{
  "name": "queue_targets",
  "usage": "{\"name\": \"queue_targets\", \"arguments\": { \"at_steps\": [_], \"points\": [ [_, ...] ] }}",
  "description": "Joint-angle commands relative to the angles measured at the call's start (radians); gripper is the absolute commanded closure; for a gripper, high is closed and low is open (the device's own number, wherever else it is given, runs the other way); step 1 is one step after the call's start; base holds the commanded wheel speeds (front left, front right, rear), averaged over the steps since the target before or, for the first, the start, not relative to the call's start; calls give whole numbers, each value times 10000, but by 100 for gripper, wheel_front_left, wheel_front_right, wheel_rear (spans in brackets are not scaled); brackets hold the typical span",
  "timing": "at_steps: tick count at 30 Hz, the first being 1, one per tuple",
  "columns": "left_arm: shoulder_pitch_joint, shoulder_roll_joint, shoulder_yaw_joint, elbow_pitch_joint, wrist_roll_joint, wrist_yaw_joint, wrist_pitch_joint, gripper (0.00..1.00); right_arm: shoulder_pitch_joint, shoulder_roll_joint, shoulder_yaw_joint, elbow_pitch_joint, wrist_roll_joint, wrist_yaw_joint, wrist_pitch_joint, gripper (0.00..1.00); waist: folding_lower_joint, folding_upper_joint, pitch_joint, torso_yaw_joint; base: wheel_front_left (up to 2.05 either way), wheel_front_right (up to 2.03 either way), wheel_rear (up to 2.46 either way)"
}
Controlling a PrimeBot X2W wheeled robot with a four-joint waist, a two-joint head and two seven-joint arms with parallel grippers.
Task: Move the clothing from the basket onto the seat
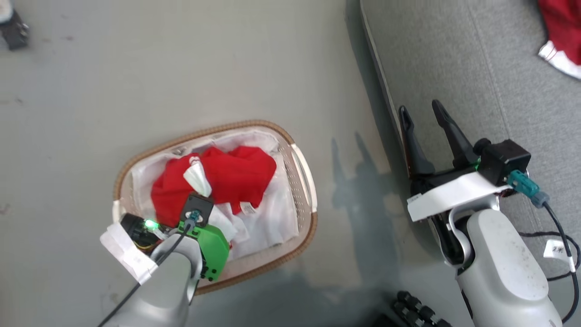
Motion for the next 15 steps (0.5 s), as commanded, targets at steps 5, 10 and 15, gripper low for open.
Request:
{"name": "queue_targets", "arguments": {
  "at_steps": [5,10,15],
  "points": [
    [1052,-33,-145,-1376,-386,46,-31,100,728,-241,-151,89,-232,-14,-45,0,0,0,-2168,1125,0,0,0],
    [1807,-30,-210,-2877,-779,145,-23,100,1387,-389,-388,261,-242,-14,-45,0,0,0,-3128,1607,0,0,0],
    [2227,-33,-166,-4109,-1023,220,-25,100,2031,-414,-571,419,-293,-14,-45,0,0,0,-3963,1928,0,0,0]
  ]
}}
